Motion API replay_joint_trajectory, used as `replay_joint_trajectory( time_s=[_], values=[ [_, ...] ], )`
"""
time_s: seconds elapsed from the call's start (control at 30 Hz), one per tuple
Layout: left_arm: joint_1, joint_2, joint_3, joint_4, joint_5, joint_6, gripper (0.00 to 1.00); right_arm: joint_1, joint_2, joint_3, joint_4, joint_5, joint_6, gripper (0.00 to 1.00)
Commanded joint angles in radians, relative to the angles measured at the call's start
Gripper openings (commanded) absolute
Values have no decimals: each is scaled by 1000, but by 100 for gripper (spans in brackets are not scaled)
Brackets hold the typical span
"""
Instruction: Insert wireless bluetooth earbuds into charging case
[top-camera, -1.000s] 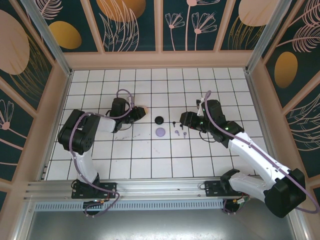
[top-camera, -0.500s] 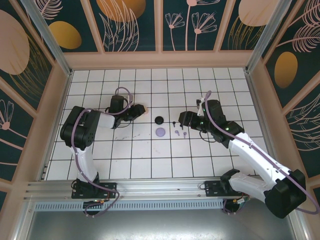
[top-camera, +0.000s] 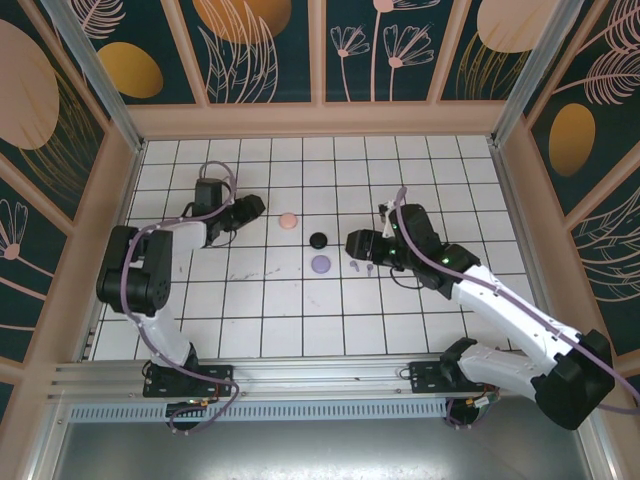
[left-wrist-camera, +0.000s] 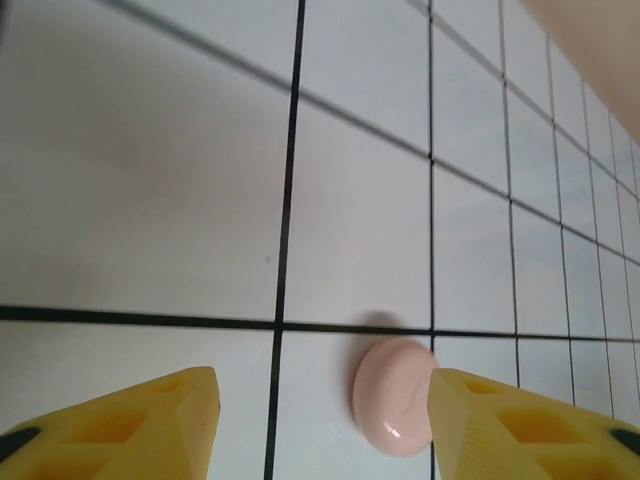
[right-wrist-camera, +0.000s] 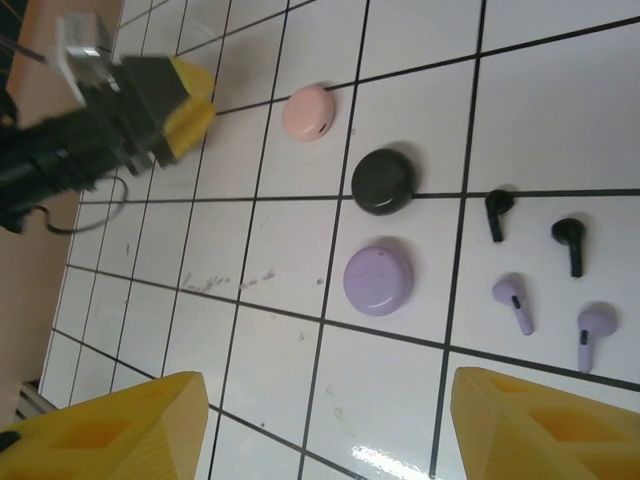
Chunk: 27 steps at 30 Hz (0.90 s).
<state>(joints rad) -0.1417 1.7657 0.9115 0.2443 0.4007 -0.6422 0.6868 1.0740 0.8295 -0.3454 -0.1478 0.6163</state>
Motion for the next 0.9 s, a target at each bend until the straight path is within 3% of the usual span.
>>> replay_joint_trajectory(
  time_s=[0.0, 0.2, 0.37, 0.57, 0.87],
  values=[
    [-2, -117, 38, -68, -57, 80, 57, 54, 51, 42, -30, 74, 0, 66],
    [-2, -253, -33, 15, 0, 37, 57, 125, 160, 59, -35, 134, -48, 66],
    [-2, -357, -183, 179, 65, -71, 57, 134, 260, 76, -16, 145, -157, 66],
    [-2, -470, -340, 282, 71, -143, 57, 135, 409, 154, -40, 154, -274, 66],
    [-2, -555, -423, 320, 55, -198, 58, 156, 619, 297, -86, 155, -382, 67]
  ],
)
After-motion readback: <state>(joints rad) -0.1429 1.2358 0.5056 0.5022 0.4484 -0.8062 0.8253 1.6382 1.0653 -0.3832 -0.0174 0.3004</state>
